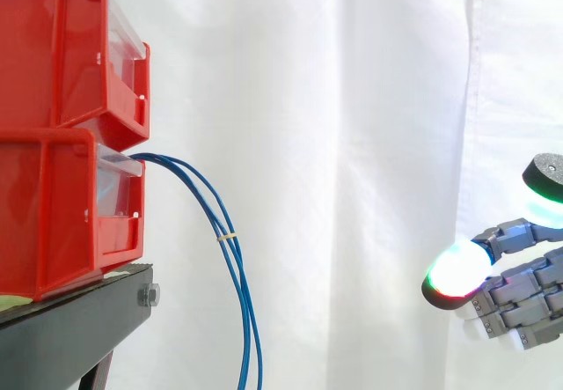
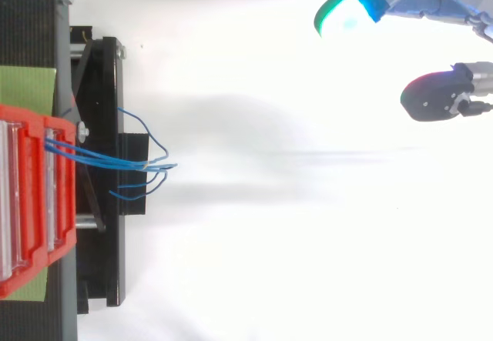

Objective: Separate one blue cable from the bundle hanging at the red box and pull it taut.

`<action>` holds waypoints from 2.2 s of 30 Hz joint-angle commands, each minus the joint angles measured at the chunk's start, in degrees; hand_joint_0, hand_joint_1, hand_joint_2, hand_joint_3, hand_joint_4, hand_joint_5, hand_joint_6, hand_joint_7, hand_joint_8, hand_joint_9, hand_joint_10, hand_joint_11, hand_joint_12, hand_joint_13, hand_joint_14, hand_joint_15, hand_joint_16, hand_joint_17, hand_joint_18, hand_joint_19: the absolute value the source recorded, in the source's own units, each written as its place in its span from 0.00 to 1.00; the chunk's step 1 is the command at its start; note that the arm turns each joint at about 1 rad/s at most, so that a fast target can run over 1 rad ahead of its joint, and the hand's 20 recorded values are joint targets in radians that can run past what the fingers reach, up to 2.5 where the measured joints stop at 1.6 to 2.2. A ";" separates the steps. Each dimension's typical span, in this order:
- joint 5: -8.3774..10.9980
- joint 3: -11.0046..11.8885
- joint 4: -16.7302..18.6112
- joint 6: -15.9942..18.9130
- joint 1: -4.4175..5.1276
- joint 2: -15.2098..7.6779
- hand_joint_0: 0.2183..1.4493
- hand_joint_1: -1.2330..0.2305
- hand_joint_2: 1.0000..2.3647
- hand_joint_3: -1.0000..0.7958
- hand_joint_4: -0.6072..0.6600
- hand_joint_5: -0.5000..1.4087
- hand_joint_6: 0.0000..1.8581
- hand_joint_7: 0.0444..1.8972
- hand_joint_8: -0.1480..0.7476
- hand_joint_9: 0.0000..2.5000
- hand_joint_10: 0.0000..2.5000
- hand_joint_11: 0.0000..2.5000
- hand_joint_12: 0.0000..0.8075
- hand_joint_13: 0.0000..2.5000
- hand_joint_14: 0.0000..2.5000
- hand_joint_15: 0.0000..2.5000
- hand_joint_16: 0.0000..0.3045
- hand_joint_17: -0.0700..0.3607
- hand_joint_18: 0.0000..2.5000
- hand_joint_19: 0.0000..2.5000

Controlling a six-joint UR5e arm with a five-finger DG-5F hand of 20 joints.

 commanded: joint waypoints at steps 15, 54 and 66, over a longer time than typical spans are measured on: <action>3.01 4.40 0.28 3.92 0.10 -5.55 0.25 0.49 0.00 0.28 0.64 0.15 0.27 0.39 0.44 0.18 0.00 0.03 0.45 0.16 0.00 0.05 0.18 0.45 0.12 0.12; -5.69 20.83 -1.04 -2.50 0.54 -15.57 0.24 0.47 0.00 0.28 0.64 0.15 0.27 0.39 0.44 0.18 0.00 0.03 0.45 0.17 0.00 0.06 0.18 0.45 0.12 0.13; -5.42 20.83 1.15 -3.82 0.45 -15.66 0.24 0.46 0.00 0.28 0.64 0.15 0.27 0.39 0.45 0.19 0.00 0.04 0.45 0.18 0.00 0.07 0.18 0.45 0.12 0.13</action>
